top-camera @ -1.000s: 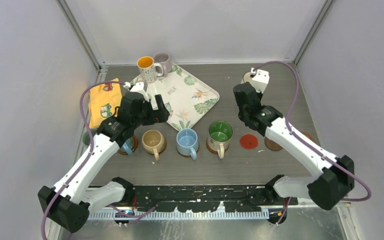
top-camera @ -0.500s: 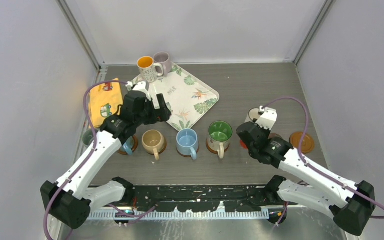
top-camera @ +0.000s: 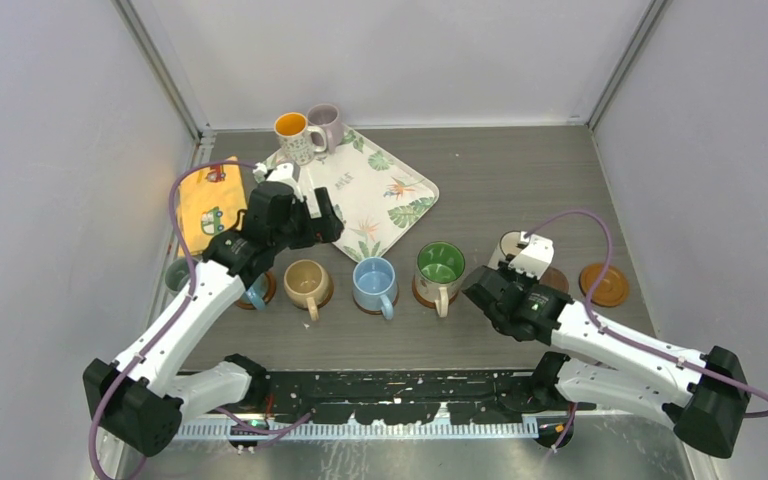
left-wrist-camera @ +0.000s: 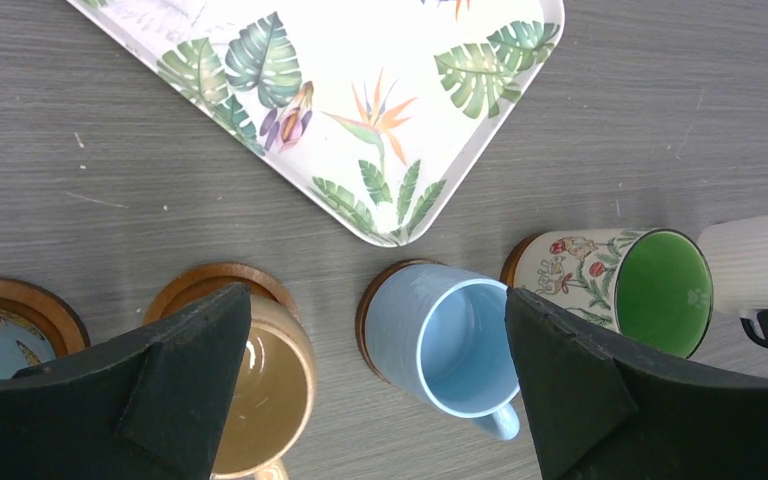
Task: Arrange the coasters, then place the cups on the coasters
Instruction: Place the cup on the coaster.
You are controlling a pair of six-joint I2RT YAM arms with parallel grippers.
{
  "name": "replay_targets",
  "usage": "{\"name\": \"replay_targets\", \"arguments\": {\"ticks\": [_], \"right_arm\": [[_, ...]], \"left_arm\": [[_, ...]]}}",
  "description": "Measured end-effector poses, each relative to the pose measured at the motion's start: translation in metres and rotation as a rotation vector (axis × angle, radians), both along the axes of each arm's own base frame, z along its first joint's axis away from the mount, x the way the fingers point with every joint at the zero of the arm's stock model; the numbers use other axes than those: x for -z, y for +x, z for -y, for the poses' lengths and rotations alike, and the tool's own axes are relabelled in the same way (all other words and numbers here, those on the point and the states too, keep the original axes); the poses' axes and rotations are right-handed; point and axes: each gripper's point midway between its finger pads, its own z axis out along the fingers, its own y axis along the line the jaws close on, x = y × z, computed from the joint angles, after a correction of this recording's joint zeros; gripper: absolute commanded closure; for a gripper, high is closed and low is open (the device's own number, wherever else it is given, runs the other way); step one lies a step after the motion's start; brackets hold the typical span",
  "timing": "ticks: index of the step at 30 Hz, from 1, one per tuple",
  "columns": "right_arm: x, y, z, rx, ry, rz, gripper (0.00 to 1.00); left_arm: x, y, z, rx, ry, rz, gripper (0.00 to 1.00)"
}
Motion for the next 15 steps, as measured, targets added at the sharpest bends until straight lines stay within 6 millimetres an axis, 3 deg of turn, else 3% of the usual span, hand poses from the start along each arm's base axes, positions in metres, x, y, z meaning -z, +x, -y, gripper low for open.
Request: {"name": "replay_targets", "arguments": {"ticks": [15], "right_arm": [[0.01, -0.0094, 0.0043, 0.033, 0.03, 0.023, 0.99]], "left_arm": [[0.0069, -0.0019, -0.001, 0.0, 0.008, -0.015, 0.0]]}}
